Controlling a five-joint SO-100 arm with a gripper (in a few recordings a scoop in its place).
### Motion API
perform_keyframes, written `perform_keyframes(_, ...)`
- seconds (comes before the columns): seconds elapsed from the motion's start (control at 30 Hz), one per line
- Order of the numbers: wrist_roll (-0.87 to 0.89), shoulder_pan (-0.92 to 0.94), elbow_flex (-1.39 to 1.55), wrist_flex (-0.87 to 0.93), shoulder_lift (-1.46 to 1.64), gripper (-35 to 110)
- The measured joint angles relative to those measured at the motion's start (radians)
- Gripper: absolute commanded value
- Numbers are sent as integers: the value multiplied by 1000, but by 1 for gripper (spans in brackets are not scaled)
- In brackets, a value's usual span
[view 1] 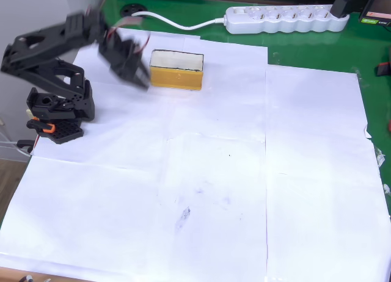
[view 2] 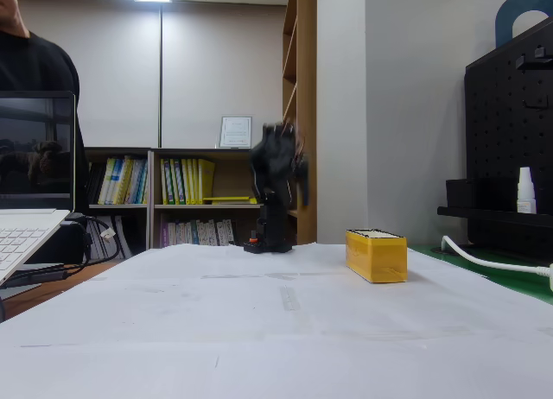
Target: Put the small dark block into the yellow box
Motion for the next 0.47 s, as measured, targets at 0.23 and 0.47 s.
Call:
perform_keyframes(0.23,-60,25,-219,143,-308,0)
perform_keyframes(0.47,-87,55,-308,118,-354,0)
